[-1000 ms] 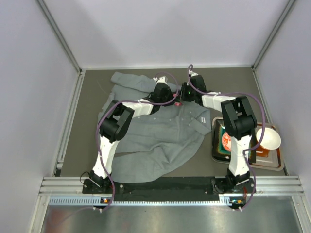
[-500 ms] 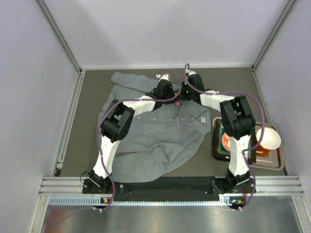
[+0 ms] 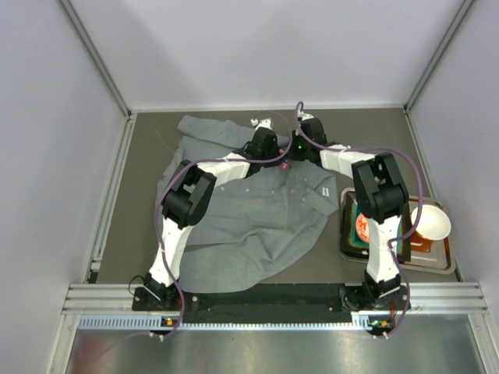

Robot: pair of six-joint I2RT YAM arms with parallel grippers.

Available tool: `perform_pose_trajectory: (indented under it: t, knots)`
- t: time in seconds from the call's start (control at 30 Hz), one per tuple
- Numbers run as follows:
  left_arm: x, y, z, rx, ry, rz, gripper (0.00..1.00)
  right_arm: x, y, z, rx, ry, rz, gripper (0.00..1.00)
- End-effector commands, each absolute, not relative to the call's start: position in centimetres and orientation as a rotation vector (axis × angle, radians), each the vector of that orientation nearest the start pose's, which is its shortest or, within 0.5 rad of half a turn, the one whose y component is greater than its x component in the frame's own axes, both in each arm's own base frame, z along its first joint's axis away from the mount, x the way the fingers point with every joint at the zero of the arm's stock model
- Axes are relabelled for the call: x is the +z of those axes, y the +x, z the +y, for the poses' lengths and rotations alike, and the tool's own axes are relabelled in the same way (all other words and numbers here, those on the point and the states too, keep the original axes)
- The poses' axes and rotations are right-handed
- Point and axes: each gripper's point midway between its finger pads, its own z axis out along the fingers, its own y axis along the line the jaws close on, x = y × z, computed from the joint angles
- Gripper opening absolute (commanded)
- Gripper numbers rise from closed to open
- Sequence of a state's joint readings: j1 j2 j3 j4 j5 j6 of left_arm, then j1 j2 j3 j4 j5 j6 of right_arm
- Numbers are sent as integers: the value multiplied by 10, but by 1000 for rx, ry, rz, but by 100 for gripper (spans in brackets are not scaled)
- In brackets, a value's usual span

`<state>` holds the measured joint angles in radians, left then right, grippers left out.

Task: Remove the brooch from the garment
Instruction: Open the brooch with the flattened clothing.

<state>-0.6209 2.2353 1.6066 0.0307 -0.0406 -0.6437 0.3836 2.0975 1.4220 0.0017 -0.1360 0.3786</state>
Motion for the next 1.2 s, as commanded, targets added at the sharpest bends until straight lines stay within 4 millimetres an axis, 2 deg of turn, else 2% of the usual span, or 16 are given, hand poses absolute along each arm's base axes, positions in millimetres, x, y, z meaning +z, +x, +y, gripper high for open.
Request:
perform_pose_trajectory:
  t: [0.0,0.13,0.17,0.2,0.4,0.53,0.63,0.73,0.9,1.07,1.17]
  knots:
    - [102,467,-421,-866,89,2137,0,37,481,281,709,-135,2328,13]
    - [101,466,-422,-873,90,2139,0,35,479,282,754,-119,2329,8]
    - [100,466,-421,-873,90,2139,0,36,481,280,766,-107,2323,1]
    - [99,465,-422,-873,93,2140,0,37,482,280,787,-105,2314,0]
    - [93,462,-419,-860,92,2149,0,37,479,280,909,-69,2304,0]
    - [92,464,-414,-853,79,2145,0,43,482,275,892,-52,2290,0]
    - [91,465,-408,-856,55,2146,0,60,481,273,911,-56,2238,23]
    - [91,466,-402,-860,20,2144,0,78,482,266,879,-65,2192,35]
    - [88,466,-399,-857,15,2152,0,93,480,256,893,-43,2135,38]
    - [89,466,-399,-858,16,2153,0,121,478,256,1003,-27,2039,39]
    - [91,466,-399,-854,21,2151,0,119,479,249,1001,1,2032,43]
